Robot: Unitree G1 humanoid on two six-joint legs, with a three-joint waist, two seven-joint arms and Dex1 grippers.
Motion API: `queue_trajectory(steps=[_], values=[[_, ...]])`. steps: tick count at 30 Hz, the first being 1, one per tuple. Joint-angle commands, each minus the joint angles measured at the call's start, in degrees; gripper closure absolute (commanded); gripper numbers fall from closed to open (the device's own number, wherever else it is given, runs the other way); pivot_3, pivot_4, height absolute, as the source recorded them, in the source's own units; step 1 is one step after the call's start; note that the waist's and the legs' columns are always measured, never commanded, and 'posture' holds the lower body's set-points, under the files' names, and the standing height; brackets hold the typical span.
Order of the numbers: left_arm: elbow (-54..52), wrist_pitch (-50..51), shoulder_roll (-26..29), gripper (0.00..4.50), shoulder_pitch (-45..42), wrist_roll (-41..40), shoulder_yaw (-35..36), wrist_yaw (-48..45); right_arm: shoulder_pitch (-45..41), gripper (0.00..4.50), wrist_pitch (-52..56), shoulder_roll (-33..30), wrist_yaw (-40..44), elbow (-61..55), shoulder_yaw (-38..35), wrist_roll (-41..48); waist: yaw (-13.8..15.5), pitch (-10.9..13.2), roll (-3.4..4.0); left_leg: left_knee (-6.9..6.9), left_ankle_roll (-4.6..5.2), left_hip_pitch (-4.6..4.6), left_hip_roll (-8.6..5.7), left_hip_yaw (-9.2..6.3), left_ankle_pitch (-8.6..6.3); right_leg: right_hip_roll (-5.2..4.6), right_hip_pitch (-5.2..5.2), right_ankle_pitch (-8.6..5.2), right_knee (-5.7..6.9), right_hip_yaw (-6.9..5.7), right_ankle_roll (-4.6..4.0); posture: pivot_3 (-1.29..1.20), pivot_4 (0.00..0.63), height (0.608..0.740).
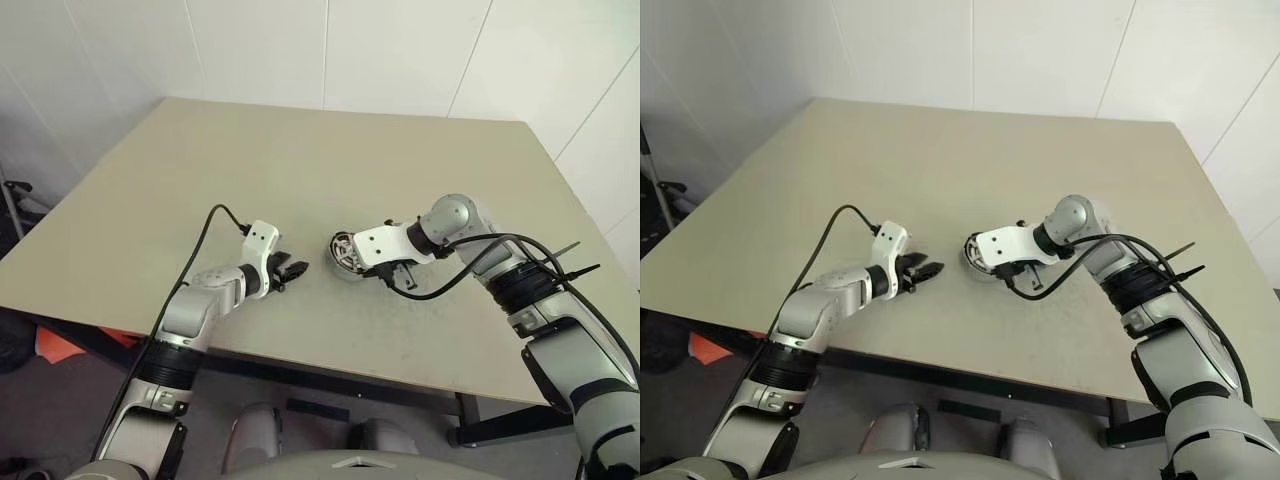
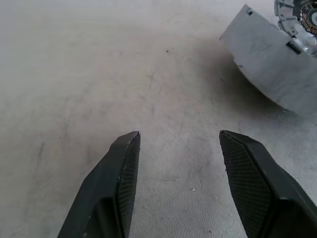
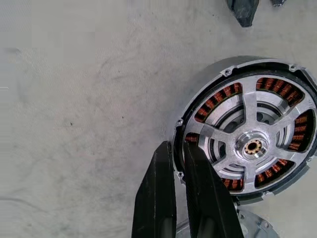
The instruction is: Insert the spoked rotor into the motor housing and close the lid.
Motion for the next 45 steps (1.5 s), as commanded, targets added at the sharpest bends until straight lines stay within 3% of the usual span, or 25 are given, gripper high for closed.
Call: queue_trajectory(steps=[1, 11, 26, 32, 40, 45], values=[[-0.89, -0.30, -0.37, 1.81, 0.53, 0.27, 0.37, 0.59, -1.45, 4.49, 11.12, -1.59, 2.31, -8.58, -3.86, 3.84, 0.06, 0.00, 0.00, 0.00, 0.00, 0.01, 0.01, 0.00, 0.00, 0.00, 0.01, 0.00, 0.00, 0.00, 0.00, 0.00, 0.000, 0.740], [-1.00, -0.69, -0.90, 1.81, 1.39, 0.22, 0.81, 1.40, -3.58, 4.49, 32.09, 1.74, -0.14, -14.75, -1.79, 6.61, 0.03, 0.00, 0.01, -0.01, -0.26, 0.30, 0.02, -0.01, -0.09, 0.00, 0.25, 0.00, 0.00, 0.00, 0.00, 0.00, 0.000, 0.740], [-3.16, -0.09, 0.38, 1.81, 3.01, -0.18, 2.11, 2.21, -5.71, 4.49, 38.69, 11.85, -12.26, -3.08, 2.10, 5.53, -0.17, 0.01, 0.02, -0.10, -0.38, 0.64, 0.01, -0.01, -0.04, 0.00, 0.49, 0.00, 0.01, 0.03, 0.00, 0.00, 0.000, 0.740], [-3.50, -0.01, 0.23, 1.81, 3.20, -0.12, 2.34, 2.51, -8.10, 2.64, 37.93, 14.71, -17.55, 2.26, 0.49, 5.86, -0.10, 0.02, 0.03, -0.20, -0.50, 0.93, -0.01, -0.01, 0.03, 0.00, 0.70, 0.00, 0.03, 0.06, 0.00, 0.00, 0.000, 0.740], [-2.51, -0.29, 0.49, 1.81, 2.38, -0.04, 2.53, 1.84, -10.79, 0.01, 43.75, 12.96, -16.68, -4.62, -2.45, 10.65, 0.09, 0.02, 0.04, -0.26, -0.51, 0.86, -0.05, -0.01, 0.04, -0.03, 0.64, 0.00, 0.02, 0.06, 0.01, 0.00, 0.000, 0.740], [-1.99, 1.74, 1.27, 1.81, 0.32, -2.20, 4.44, -0.06, -11.85, 0.01, 46.98, 11.91, -18.79, -9.45, -6.45, 13.30, 0.10, 0.02, 0.04, -0.33, -0.54, 0.87, -0.05, -0.01, 0.06, -0.02, 0.61, -0.01, 0.01, 0.06, 0.01, 0.00, 0.000, 0.740]])
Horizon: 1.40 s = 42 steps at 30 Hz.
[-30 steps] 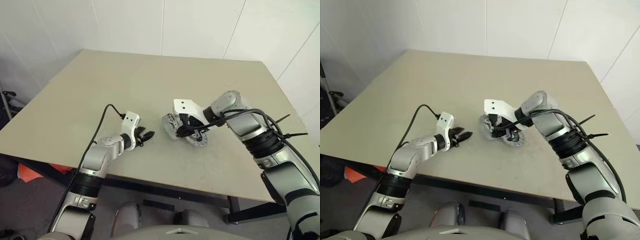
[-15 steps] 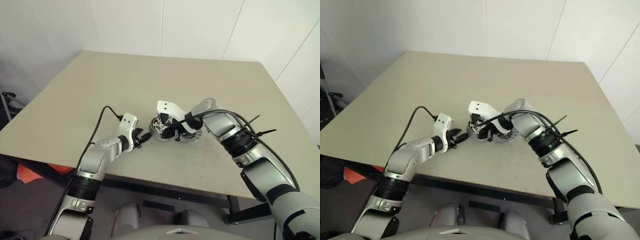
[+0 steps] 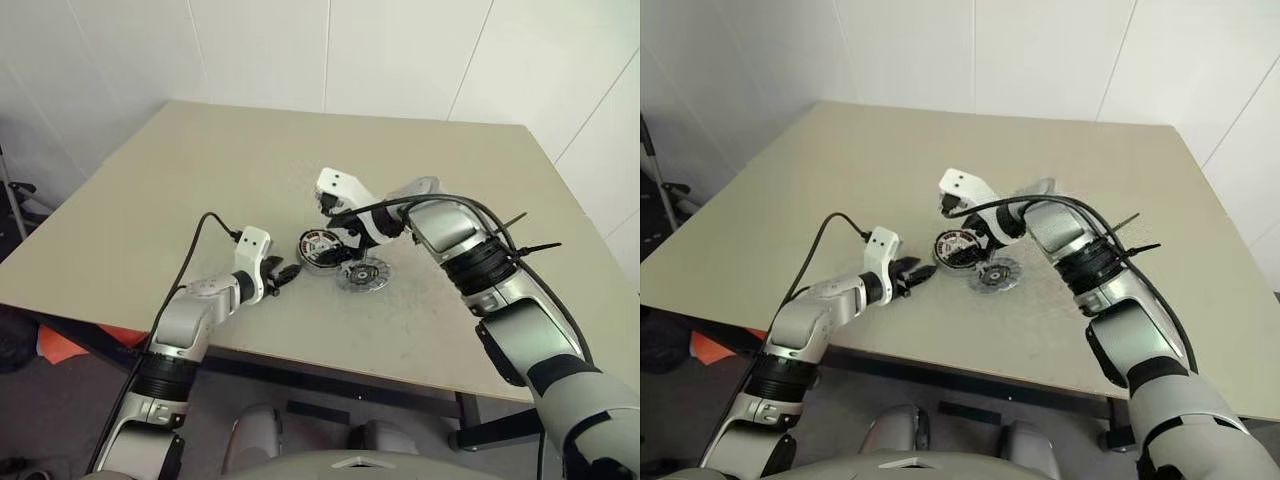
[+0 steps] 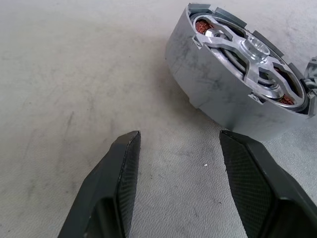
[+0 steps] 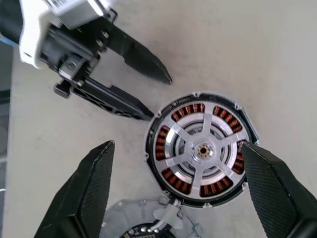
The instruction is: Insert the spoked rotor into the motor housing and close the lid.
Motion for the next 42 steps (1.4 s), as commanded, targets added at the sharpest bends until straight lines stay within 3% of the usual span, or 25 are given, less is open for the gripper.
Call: queue_trajectory(steps=[1, 13, 20, 23, 29, 36, 42], values=[[-0.31, 1.63, 1.30, 1.81, -2.67, -2.07, 2.47, -1.54, -2.72, 0.01, -0.53, -1.13, -2.84, -3.14, -4.41, 1.55, 0.01, 0.00, 0.00, 0.00, -0.01, 0.00, 0.00, 0.00, 0.01, 0.00, 0.00, 0.00, 0.00, 0.00, 0.00, 0.00, 0.000, 0.740], [0.06, 6.43, 9.43, 1.81, -3.61, -7.08, 8.74, -6.99, 7.72, 0.01, -8.19, -11.40, -10.75, -9.83, -9.88, 0.59, 0.26, 0.01, -0.02, -0.18, -0.28, -0.17, -0.04, 0.02, 0.17, 0.00, -0.19, 0.00, -0.10, -0.01, 0.00, 0.00, 0.000, 0.740], [0.82, 6.66, 9.49, 1.81, -4.34, -7.27, 8.67, -7.32, 19.32, 0.01, -9.82, -17.66, -16.82, -14.82, -12.05, -1.82, 0.47, 0.02, 0.00, -0.18, -0.28, -0.08, -0.05, 0.03, 0.17, 0.00, -0.10, -0.01, -0.15, 0.01, 0.01, 0.00, 0.000, 0.740], [0.70, 7.00, 9.05, 1.81, -4.71, -7.24, 7.87, -7.48, 23.87, 0.59, -8.16, -19.37, -17.44, -19.18, -13.11, -1.08, 0.38, 0.02, 0.00, -0.22, -0.28, -0.05, -0.04, 0.03, 0.18, 0.00, -0.10, -0.01, -0.13, 0.01, 0.01, 0.00, 0.000, 0.740], [1.76, 6.90, 9.46, 1.81, -5.81, -6.85, 7.26, -8.16, 33.38, 2.66, -7.84, -25.23, -12.91, -31.46, -12.97, 2.12, 0.46, 0.02, 0.00, -0.24, -0.20, -0.05, -0.05, 0.03, 0.13, 0.00, -0.08, -0.02, -0.20, 0.01, 0.02, 0.00, 0.000, 0.740], [2.15, 6.68, 9.38, 1.81, -6.10, -6.51, 6.78, -8.17, 34.28, 2.66, -5.48, -24.59, -11.11, -37.20, -12.17, 6.63, 0.31, 0.01, -0.01, -0.24, -0.10, 0.21, -0.04, 0.03, 0.07, 0.01, 0.14, -0.03, -0.18, 0.02, 0.03, 0.00, 0.000, 0.740], [2.10, 6.22, 9.39, 1.81, -5.71, -5.92, 7.01, -7.46, 30.28, 4.49, -3.39, -21.24, -11.56, -36.10, -11.15, 9.22, 0.31, 0.01, 0.00, -0.23, -0.11, 0.23, -0.05, 0.03, 0.08, -0.01, 0.17, -0.02, -0.17, 0.02, 0.03, 0.00, 0.000, 0.740]])
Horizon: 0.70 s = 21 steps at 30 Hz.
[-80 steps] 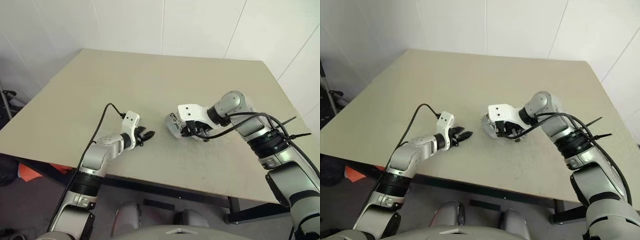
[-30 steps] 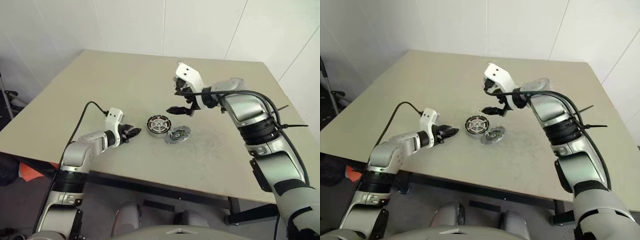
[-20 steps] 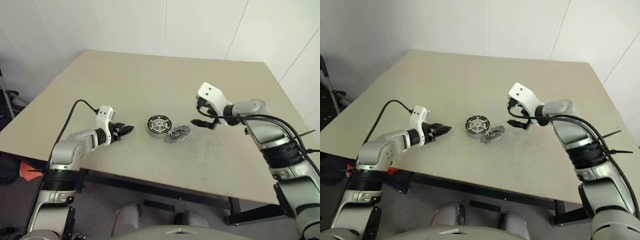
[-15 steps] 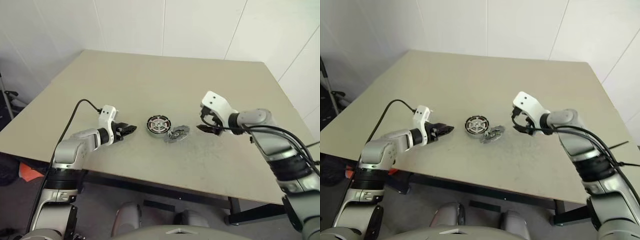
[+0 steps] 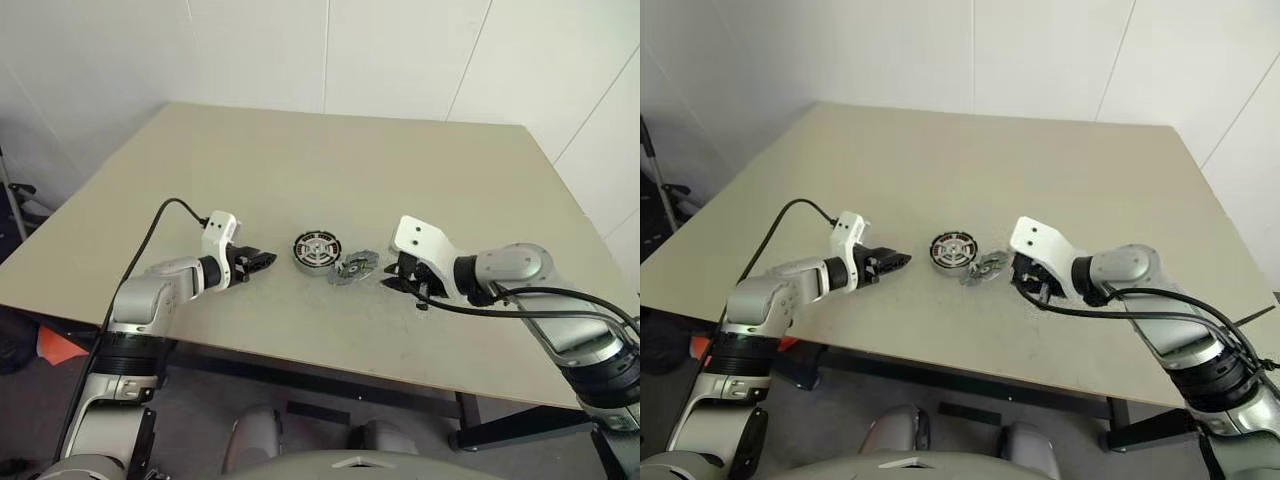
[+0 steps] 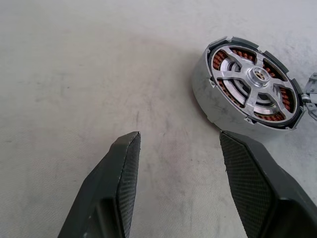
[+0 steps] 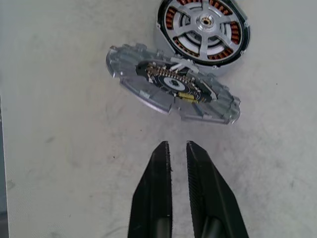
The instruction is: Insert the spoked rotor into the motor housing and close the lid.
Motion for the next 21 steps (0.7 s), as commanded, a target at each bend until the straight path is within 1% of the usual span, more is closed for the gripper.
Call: queue_trajectory(steps=[1, 9, 16, 21], values=[[-1.08, -1.19, 0.56, 1.81, -1.06, 0.28, 0.53, 0.39, -2.72, 4.49, 0.28, 1.52, -0.83, 0.23, 0.15, 1.28, 0.00, 0.00, 0.00, 0.00, 0.00, 0.00, 0.00, 0.00, 0.00, 0.00, 0.00, 0.00, 0.00, 0.00, 0.00, 0.00, 0.000, 0.740], [-1.67, -1.43, 0.05, 1.81, -0.20, 0.75, 0.55, 1.69, -6.58, 4.49, 0.71, 5.67, -2.19, 3.06, 1.72, 2.24, -0.03, 0.00, 0.00, -0.01, -0.01, -0.07, 0.00, 0.00, 0.00, 0.00, -0.07, 0.00, 0.00, 0.00, -0.01, 0.00, 0.000, 0.740], [-1.21, -1.77, -0.08, 1.81, 0.08, 1.49, 0.52, 3.04, -12.50, 4.49, 2.81, 10.92, -3.36, 5.53, 3.39, 3.54, -0.18, 0.00, 0.00, -0.01, -0.02, -0.06, 0.00, 0.00, 0.01, 0.00, -0.08, 0.00, 0.03, 0.00, -0.01, 0.00, 0.000, 0.740], [-1.04, -1.90, -0.13, 1.81, 0.14, 1.70, 0.84, 3.68, -15.76, 4.49, 3.62, 12.96, -3.42, 7.95, 4.18, 4.27, -0.12, 0.00, 0.00, -0.01, -0.16, -0.07, 0.00, 0.00, 0.09, 0.00, -0.07, 0.00, 0.02, 0.00, -0.01, 0.00, 0.000, 0.740]])
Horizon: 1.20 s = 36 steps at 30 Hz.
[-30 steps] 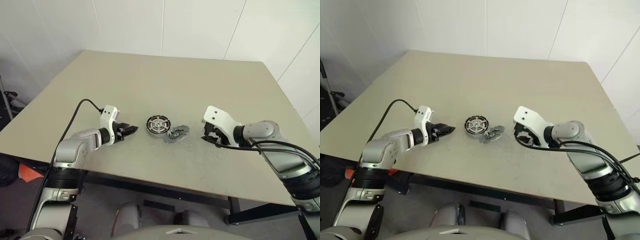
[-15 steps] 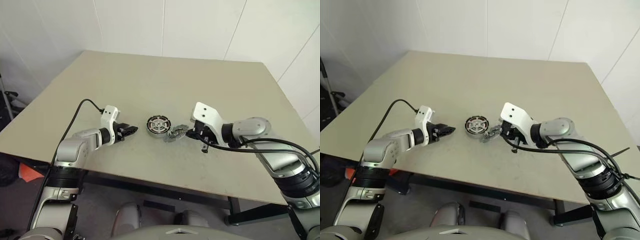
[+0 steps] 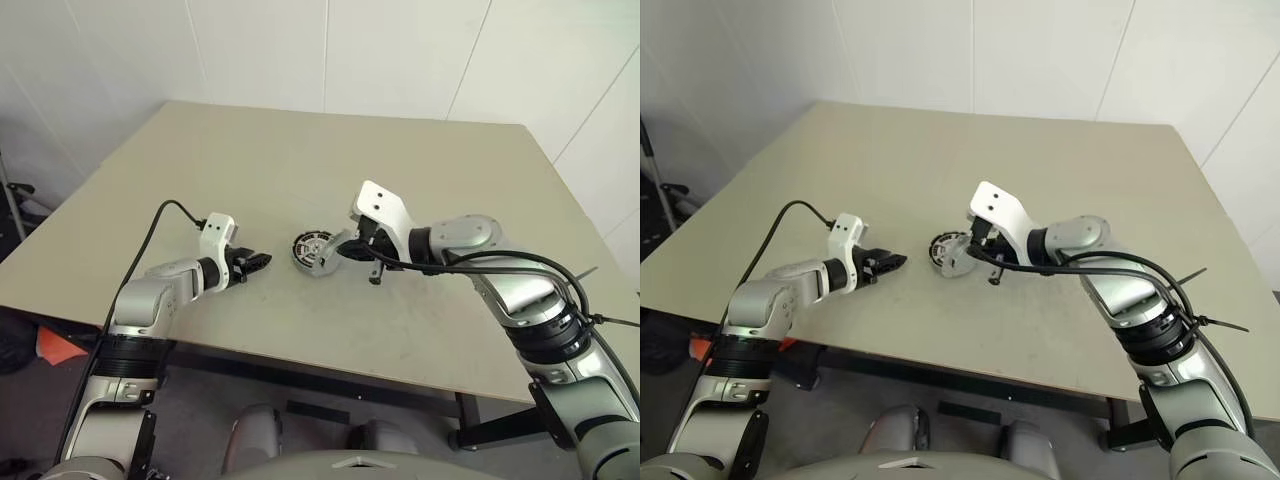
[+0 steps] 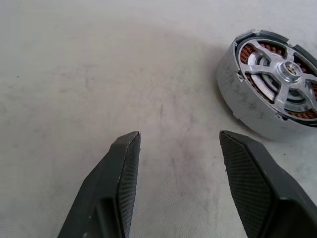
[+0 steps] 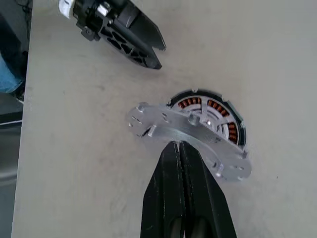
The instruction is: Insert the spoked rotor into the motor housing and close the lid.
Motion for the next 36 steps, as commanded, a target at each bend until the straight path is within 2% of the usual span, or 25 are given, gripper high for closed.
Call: queue_trajectory(steps=[1, 18, 36], values=[[-1.02, -1.20, 0.21, 1.81, -0.52, 0.12, 0.90, 0.36, -2.52, 4.49, -0.11, 1.42, -0.55, 1.93, 0.22, 0.82, 0.06, 0.00, 0.00, 0.00, -0.01, 0.00, 0.00, 0.00, 0.00, 0.00, 0.00, 0.00, 0.00, 0.00, 0.00, 0.00, 0.000, 0.740], [-1.17, -1.69, 0.23, 1.81, -0.25, -0.01, 1.39, 1.48, -6.14, 4.49, -3.85, 10.46, -5.78, 15.77, 3.18, -1.89, 0.03, 0.00, -0.01, -0.01, -0.13, 0.00, -0.01, 0.00, 0.07, 0.00, 0.00, 0.00, 0.03, 0.00, 0.00, 0.00, 0.000, 0.740], [-0.76, -2.65, -0.67, 1.81, -0.36, 0.19, 1.59, 2.10, -8.96, 4.49, -8.41, 18.20, -9.45, 28.70, 1.35, -3.06, -0.27, 0.00, -0.01, -0.03, -0.17, -0.22, 0.01, 0.00, 0.10, 0.01, -0.24, 0.00, 0.04, -0.01, 0.00, 0.00, 0.000, 0.740]])
